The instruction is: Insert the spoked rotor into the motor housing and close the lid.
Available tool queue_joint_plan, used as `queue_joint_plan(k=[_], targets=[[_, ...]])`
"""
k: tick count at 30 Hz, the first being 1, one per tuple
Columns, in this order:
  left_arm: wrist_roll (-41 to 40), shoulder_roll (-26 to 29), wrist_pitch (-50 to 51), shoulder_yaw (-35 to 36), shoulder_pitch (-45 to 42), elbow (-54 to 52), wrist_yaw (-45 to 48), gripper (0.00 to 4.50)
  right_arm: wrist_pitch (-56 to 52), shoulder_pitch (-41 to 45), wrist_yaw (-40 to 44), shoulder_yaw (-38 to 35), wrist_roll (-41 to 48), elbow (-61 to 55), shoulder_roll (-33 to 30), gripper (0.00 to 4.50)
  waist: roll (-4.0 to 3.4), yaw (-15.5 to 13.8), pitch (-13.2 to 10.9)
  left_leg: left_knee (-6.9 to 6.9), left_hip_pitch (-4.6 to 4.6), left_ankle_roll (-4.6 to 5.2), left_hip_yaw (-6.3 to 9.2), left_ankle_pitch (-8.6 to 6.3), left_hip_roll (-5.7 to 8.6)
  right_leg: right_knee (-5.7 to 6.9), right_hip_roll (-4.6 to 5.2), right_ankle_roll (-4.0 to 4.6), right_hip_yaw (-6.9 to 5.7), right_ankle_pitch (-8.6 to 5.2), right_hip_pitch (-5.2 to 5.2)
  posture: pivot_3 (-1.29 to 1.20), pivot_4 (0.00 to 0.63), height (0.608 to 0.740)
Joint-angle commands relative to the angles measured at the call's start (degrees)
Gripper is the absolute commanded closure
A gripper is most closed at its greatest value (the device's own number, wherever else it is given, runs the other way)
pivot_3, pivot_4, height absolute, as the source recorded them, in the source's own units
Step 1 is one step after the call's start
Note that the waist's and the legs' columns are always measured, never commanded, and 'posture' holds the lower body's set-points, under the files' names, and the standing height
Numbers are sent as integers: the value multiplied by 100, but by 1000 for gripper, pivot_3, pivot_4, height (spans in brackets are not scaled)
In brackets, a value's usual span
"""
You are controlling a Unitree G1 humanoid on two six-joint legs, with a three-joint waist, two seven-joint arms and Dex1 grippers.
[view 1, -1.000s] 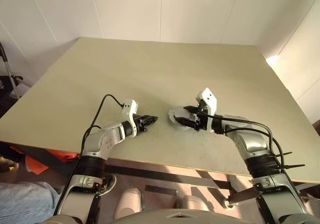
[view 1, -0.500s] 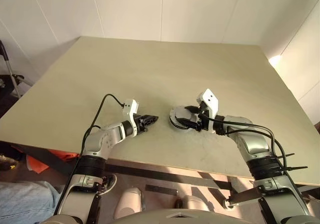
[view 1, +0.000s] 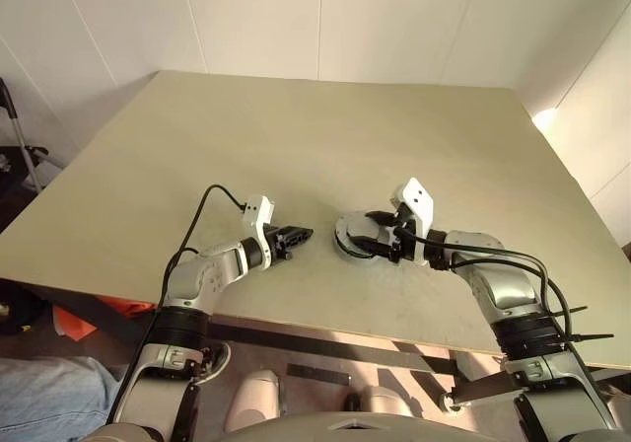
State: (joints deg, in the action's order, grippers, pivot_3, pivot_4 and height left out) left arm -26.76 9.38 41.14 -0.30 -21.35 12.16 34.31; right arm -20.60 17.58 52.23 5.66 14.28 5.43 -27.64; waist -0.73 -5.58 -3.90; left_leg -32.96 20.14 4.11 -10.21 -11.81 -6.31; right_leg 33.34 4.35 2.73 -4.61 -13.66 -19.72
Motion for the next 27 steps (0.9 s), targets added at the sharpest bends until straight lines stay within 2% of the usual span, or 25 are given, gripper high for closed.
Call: queue_joint_plan(k=[1, 6, 27], targets=[[109, 59, 5, 32, 0, 98, -98, 2730, -65, -52, 149, -77, 221, -253, -30, 1361, 0, 1, 0, 1, 0, 0, 0, 0, 0, -2, 0, 0, 0, 0, 0, 0, 0, 740], [106, 56, 13, 26, 15, 82, -99, 2730, -135, -71, 153, -152, 370, -336, -2, 1361, -1, 3, 0, 5, 1, 0, 0, 0, 0, -2, 0, 1, 0, 0, -2, 0, 0, 740], [112, 46, -7, 36, 8, 101, -123, 2730, 276, -148, 175, 213, -224, -89, -127, 1361, 0, 6, 0, 8, 1, 0, -1, 0, 0, -6, 0, 0, 0, 0, -2, 0, 0, 740]])
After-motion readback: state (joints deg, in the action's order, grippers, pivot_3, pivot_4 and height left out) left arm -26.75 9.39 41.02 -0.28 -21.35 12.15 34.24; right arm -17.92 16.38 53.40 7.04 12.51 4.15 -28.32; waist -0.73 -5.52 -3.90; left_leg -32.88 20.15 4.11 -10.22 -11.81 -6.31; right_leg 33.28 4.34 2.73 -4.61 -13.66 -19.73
